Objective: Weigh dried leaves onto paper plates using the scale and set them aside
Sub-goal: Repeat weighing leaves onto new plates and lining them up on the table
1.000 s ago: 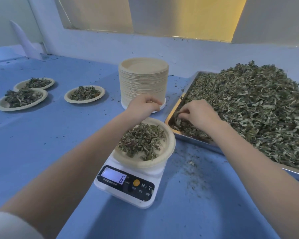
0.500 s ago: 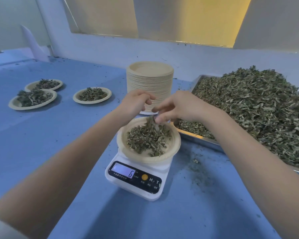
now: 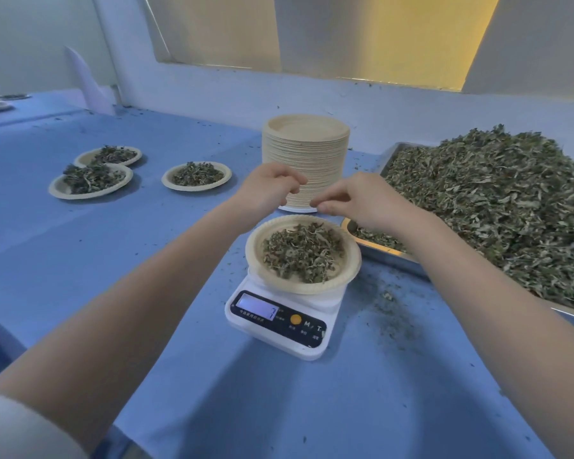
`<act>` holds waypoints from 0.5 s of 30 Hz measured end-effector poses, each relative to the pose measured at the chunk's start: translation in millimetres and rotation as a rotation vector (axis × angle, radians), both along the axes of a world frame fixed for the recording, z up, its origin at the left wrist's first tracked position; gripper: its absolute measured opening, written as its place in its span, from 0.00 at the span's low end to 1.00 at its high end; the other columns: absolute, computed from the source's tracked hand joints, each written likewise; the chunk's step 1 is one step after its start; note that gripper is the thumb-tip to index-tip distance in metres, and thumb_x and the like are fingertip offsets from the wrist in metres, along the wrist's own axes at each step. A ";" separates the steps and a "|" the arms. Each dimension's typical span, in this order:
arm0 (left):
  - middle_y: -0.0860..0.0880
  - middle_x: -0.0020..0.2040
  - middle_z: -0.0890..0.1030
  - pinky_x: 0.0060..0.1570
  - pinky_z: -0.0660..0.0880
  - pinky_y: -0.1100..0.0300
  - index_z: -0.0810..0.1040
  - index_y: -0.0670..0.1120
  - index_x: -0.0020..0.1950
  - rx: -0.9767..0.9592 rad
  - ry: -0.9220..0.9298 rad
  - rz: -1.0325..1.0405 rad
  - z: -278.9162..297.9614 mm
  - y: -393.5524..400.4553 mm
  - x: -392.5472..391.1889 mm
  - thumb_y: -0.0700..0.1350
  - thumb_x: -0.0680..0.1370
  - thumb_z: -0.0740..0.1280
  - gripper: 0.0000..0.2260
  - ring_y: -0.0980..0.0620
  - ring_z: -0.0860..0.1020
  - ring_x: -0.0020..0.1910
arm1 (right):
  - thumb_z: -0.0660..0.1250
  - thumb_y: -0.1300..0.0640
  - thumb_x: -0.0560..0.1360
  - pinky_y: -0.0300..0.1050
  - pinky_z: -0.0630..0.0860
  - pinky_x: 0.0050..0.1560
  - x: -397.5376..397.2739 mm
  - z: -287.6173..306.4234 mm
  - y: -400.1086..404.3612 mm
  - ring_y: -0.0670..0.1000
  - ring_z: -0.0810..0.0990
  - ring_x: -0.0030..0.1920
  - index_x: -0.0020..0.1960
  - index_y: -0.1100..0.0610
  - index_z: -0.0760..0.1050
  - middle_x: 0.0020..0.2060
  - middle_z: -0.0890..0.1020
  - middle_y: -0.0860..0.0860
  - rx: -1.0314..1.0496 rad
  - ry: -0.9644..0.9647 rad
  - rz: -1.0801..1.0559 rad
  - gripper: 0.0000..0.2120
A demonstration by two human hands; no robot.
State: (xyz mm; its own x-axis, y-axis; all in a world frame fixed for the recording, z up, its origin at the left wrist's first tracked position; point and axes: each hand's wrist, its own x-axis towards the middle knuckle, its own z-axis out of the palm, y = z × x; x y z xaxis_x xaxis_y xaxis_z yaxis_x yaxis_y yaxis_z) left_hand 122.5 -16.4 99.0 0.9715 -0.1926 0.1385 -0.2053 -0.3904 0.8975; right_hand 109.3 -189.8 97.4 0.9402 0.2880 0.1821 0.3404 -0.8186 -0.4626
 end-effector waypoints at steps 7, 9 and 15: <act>0.54 0.38 0.73 0.33 0.67 0.67 0.79 0.44 0.52 0.029 -0.019 -0.014 -6.4 -2.5 -1.7 0.37 0.78 0.61 0.09 0.59 0.70 0.36 | 0.69 0.53 0.75 0.38 0.70 0.50 -0.8 -6.7 -6.9 0.43 0.77 0.49 0.52 0.48 0.83 0.49 0.84 0.45 -0.049 -0.031 -0.024 0.07; 0.53 0.38 0.73 0.36 0.67 0.64 0.79 0.45 0.52 0.054 -0.028 -0.010 -10.3 -2.5 -0.3 0.38 0.78 0.61 0.09 0.58 0.71 0.36 | 0.69 0.51 0.75 0.35 0.67 0.48 -1.4 -9.7 -9.2 0.41 0.76 0.46 0.52 0.47 0.83 0.47 0.83 0.44 -0.029 -0.041 -0.049 0.07; 0.50 0.50 0.77 0.53 0.71 0.58 0.77 0.48 0.58 0.340 0.004 0.055 -28.3 13.0 8.1 0.44 0.78 0.62 0.10 0.49 0.74 0.53 | 0.67 0.28 0.62 0.38 0.63 0.57 -11.9 -18.9 -24.6 0.43 0.70 0.60 0.72 0.45 0.64 0.65 0.72 0.43 -0.058 0.272 -0.049 0.43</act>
State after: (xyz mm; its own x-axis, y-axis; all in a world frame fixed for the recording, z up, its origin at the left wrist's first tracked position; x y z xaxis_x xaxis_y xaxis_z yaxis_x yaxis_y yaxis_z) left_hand 130.6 -3.4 70.6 0.9821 -0.1742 0.0718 -0.1725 -0.6775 0.7150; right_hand 97.4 -214.4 78.5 0.9653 0.2434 -0.0947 0.1691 -0.8589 -0.4835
